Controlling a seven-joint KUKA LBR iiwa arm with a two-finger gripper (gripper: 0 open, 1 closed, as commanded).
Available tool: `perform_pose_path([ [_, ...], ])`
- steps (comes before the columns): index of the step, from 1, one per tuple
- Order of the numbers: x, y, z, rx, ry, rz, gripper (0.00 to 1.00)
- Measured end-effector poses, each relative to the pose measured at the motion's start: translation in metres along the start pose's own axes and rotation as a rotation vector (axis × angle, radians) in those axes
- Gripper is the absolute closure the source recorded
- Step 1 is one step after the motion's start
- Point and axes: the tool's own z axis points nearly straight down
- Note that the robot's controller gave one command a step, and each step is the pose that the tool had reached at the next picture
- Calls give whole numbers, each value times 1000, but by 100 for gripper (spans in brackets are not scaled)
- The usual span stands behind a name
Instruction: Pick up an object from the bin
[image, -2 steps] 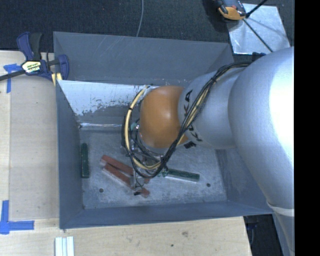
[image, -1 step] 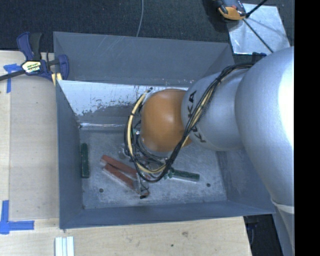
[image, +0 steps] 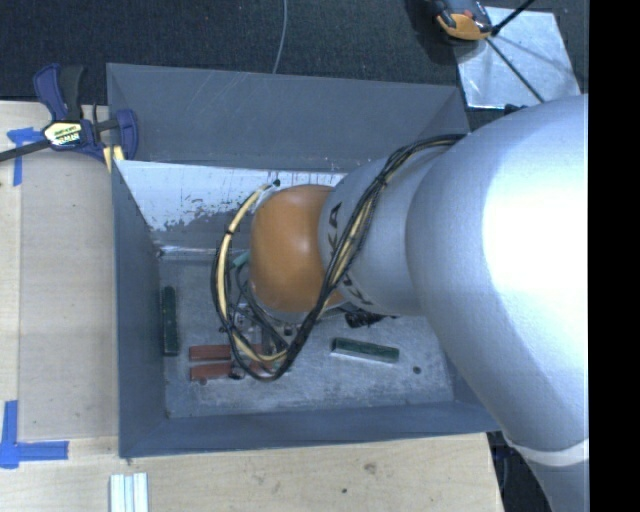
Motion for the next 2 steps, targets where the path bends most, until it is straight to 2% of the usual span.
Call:
perform_pose_path([
  [1,0,0,0,-1,0,-1,100],
  [2,-37,27,-16,2,7,82,100],
])
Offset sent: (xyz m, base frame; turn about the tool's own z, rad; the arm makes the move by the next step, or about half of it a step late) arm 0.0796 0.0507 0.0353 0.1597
